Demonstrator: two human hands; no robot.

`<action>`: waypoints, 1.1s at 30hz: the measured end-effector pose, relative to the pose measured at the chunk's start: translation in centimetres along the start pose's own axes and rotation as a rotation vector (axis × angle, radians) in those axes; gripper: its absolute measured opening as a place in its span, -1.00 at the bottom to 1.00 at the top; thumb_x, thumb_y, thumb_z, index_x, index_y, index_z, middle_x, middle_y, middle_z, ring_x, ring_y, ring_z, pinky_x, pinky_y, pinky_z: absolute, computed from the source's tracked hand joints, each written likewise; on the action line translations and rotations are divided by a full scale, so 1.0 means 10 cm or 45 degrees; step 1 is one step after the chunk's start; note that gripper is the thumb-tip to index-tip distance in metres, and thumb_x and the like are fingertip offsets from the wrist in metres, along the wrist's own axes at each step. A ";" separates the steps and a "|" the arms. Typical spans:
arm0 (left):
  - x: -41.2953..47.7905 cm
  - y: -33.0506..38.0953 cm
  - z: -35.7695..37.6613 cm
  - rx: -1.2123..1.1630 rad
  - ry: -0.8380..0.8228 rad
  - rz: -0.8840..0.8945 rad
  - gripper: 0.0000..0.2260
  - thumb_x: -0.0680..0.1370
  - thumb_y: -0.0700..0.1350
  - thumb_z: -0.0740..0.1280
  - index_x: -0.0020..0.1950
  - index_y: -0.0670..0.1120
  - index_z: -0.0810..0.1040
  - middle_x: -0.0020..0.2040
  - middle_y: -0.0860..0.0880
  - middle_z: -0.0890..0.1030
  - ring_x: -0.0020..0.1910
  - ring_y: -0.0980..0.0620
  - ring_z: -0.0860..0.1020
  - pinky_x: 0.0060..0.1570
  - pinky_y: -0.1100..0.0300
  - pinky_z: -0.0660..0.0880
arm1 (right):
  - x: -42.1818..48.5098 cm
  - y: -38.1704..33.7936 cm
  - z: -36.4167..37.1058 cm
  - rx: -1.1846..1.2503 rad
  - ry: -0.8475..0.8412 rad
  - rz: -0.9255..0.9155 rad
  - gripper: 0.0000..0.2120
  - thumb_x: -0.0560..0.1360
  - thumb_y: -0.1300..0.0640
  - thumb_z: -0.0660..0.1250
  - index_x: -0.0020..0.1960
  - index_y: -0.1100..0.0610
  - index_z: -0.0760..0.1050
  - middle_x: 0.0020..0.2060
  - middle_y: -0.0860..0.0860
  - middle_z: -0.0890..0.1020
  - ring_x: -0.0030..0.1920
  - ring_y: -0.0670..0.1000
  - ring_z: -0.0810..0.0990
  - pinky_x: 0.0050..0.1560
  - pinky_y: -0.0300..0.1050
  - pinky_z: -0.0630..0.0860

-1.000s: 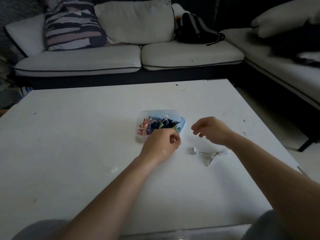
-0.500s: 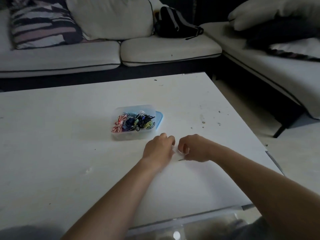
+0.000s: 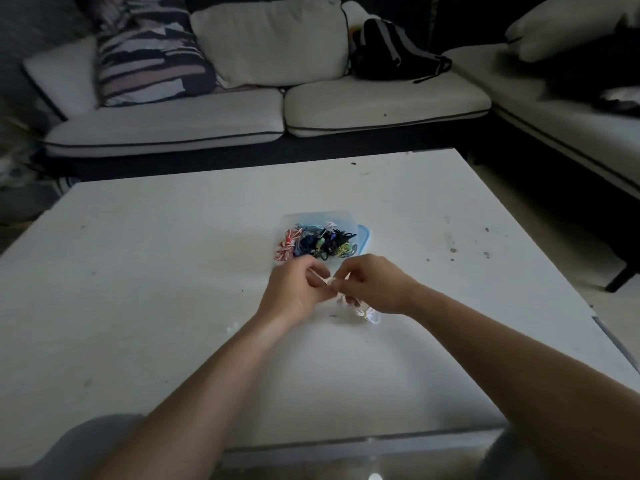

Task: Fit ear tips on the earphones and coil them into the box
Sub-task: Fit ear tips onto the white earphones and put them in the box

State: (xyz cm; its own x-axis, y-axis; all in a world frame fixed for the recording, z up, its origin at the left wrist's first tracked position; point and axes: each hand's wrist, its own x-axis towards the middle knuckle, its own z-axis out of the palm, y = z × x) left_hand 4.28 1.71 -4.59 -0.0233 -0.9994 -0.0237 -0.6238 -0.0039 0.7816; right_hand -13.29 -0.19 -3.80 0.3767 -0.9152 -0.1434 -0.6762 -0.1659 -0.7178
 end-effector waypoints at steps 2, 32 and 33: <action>-0.03 0.00 -0.19 -0.053 0.025 0.008 -0.78 0.33 -0.15 0.59 -0.15 0.00 0.58 -0.34 0.09 0.68 -0.31 0.27 0.60 -0.24 0.37 0.48 | 0.02 -0.18 0.07 0.120 0.072 -0.048 -0.82 0.56 0.00 0.37 -0.14 0.08 0.60 -0.40 -0.06 0.66 -0.40 -0.11 0.60 -0.30 -0.24 0.48; 0.02 -0.93 -0.93 0.429 -0.132 -0.445 -0.86 0.37 -0.19 0.35 -0.27 0.04 0.66 -0.26 0.12 0.67 -0.27 0.08 0.67 -0.18 0.16 0.64 | 0.22 -0.75 0.42 1.173 -0.027 0.280 -0.88 0.58 0.23 0.36 -0.02 0.27 0.63 -0.26 0.08 0.60 -0.53 -0.14 0.40 -0.07 -0.06 0.60; 0.05 -0.88 -0.93 0.365 -0.077 -0.421 -0.83 0.40 -0.20 0.35 -0.27 0.04 0.67 -0.23 0.11 0.68 -0.25 0.09 0.67 -0.23 0.23 0.62 | 0.24 -0.76 0.40 1.165 -0.029 0.266 -0.89 0.59 0.24 0.35 -0.04 0.27 0.62 -0.24 0.10 0.61 -0.54 -0.14 0.38 -0.06 -0.06 0.61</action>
State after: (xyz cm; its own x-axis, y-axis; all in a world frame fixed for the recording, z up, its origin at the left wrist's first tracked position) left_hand 17.05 0.93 -5.65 0.1736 -0.9424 -0.2861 -0.7967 -0.3051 0.5217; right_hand -4.74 0.38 -1.46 0.3226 -0.8847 -0.3365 0.0252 0.3634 -0.9313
